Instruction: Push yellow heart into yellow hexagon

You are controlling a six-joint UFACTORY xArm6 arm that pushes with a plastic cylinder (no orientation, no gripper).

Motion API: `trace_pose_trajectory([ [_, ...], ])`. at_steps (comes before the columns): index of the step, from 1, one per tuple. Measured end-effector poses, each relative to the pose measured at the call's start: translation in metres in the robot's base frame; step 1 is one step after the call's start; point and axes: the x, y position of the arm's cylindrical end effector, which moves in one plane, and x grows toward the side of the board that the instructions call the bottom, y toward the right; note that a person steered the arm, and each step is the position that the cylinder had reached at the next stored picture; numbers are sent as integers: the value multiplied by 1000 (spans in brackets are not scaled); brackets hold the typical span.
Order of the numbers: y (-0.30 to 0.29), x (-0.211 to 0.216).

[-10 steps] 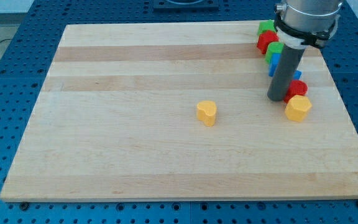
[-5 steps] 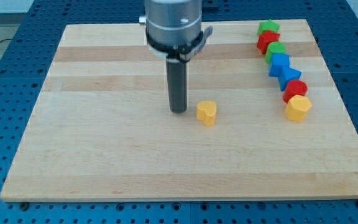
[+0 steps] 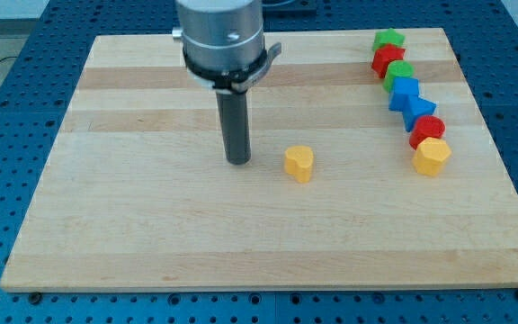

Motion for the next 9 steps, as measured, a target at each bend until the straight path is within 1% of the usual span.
trace_pose_trajectory([
  [1,48,15],
  [2,105,63],
  [3,139,88],
  [4,115,88],
  [5,53,86],
  [6,43,61],
  [7,63,40],
  [9,169,50],
])
